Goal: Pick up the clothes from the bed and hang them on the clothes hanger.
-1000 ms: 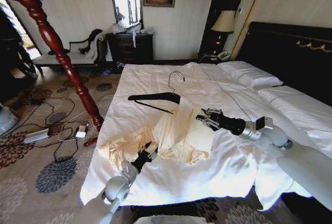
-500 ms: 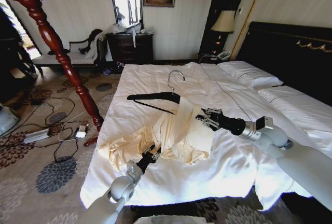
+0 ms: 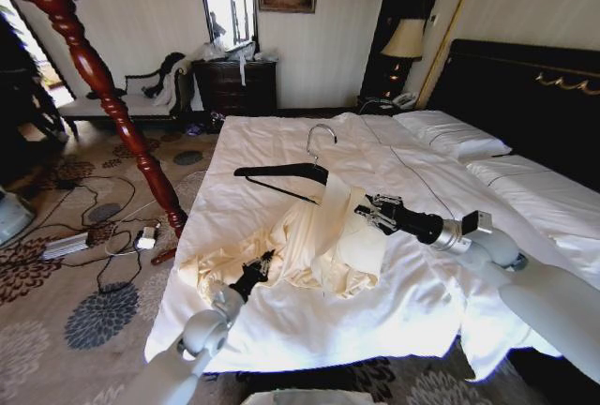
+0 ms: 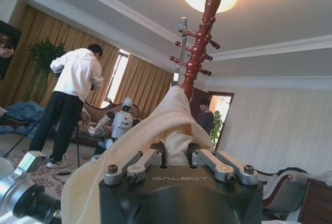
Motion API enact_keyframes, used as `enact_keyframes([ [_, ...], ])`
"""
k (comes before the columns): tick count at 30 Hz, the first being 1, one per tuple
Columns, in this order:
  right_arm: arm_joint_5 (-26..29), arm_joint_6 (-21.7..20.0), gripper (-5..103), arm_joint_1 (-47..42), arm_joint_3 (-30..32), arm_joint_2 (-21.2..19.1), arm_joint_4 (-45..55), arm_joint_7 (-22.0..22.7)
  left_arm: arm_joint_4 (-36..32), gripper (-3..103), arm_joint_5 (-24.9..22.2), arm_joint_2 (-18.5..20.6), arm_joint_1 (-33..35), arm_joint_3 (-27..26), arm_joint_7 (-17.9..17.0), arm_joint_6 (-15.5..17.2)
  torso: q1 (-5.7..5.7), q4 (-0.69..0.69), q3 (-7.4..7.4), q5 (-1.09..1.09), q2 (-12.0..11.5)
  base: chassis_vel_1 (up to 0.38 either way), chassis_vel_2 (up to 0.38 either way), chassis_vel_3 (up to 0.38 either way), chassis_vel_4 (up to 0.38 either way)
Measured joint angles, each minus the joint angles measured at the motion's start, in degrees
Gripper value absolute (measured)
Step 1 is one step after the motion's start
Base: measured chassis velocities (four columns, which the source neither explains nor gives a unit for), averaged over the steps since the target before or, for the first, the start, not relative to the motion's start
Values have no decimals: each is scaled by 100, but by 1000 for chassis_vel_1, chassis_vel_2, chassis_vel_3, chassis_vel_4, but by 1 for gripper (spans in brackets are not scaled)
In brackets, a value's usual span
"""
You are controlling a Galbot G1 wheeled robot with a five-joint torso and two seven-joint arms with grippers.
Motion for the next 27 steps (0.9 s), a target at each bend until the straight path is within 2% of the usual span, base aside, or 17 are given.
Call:
enact_keyframes([
  [5,47,1,19,-12,51,-11,-19,1,-148,0,-435,232,-114,-365,-16,31,0,0,0,-1,0,0,0,0,0],
  [7,76,1,19,-42,77,-18,-2,-9,-262,0,-990,435,-317,-731,-67,146,0,0,0,-1,0,0,0,0,0],
  [9,77,1,19,-50,82,-18,10,-23,-277,0,-1093,477,-363,-804,-68,174,0,0,0,-1,0,0,0,0,0],
  [12,52,2,19,-87,77,1,104,-114,-295,0,-1882,876,-793,-1272,-98,370,1,0,0,-1,0,0,0,0,0],
  [13,52,2,19,-87,77,1,104,-114,-295,0,-1882,876,-793,-1272,-98,370,1,0,0,-1,0,0,0,0,0],
  [15,23,-11,19,-103,28,21,167,-153,-217,0,-2394,1201,-1118,-1413,-112,475,0,0,0,1,0,0,0,0,0],
  [18,-19,-27,19,-118,-5,39,205,-234,-115,0,-2763,1440,-1416,-1437,-139,542,0,1,1,-1,0,0,0,0,0],
  [20,-133,-46,19,-148,-48,56,237,-307,17,0,-3166,1740,-1920,-1327,-204,608,0,1,1,0,0,0,0,0,0],
  [27,-480,-71,19,-212,-101,84,183,-312,-38,0,-3651,2046,-2763,-1040,-314,748,1,-1,1,0,0,0,0,0,0],
])
